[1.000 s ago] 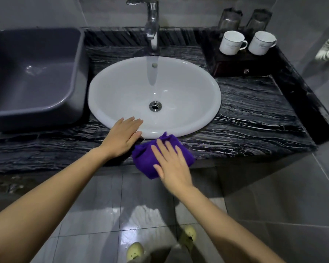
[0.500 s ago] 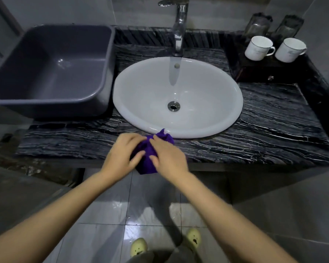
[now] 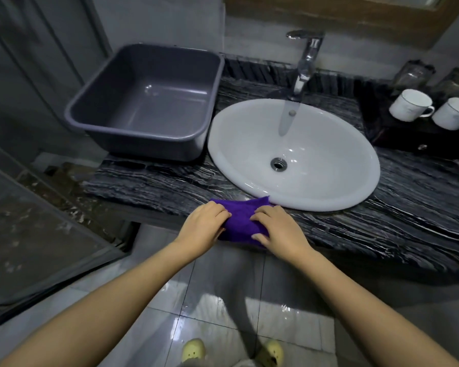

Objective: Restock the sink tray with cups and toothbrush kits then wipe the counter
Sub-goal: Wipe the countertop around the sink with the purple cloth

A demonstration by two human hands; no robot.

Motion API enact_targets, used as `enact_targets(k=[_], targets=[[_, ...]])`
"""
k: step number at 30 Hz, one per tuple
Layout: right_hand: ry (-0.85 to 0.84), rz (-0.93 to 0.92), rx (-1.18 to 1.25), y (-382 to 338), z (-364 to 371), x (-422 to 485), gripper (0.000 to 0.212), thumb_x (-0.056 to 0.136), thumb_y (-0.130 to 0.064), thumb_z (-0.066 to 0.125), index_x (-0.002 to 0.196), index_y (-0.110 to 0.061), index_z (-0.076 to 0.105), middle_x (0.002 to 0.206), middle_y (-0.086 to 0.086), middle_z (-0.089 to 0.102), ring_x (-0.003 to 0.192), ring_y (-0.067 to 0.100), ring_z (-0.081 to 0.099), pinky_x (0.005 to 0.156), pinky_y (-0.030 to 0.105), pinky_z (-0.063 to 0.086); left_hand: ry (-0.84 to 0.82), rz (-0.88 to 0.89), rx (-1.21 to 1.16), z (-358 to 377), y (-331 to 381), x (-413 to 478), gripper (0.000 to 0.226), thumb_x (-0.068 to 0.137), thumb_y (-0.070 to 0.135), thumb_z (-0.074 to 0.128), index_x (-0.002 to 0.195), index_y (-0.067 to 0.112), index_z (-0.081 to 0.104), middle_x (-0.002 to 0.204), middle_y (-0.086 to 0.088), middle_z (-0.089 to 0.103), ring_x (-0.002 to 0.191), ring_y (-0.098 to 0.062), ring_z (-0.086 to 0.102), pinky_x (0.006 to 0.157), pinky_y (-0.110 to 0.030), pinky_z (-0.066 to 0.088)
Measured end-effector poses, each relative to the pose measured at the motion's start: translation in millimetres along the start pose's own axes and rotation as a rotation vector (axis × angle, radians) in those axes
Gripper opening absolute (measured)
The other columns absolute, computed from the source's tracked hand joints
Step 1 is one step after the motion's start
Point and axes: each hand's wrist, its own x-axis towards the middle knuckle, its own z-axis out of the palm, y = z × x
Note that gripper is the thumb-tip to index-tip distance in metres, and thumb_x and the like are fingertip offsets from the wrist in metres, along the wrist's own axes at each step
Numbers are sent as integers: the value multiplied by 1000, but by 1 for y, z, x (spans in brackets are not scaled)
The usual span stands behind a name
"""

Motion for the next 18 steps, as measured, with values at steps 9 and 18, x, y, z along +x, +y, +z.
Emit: enact_targets(k=[9,18], targets=[[161,10,127,-46,-21,47,25,87,-24,58,111,-20,62,107,9,66,103,30,55,86,38,46,84,-155,30,-42,-52,-10,25,72,12,68,97,9,67,90,-12,67,86,-33,61,77,-39,49],[363,-5,216,-104,-34,113,21,83,-13,58,98,-26,65,90,6,59,89,28,53,75,38,46,376,-173,147,-81,-117,-19,25,74,5,64,98,4,67,94,-13,69,83,-33,62,72,-39,47]])
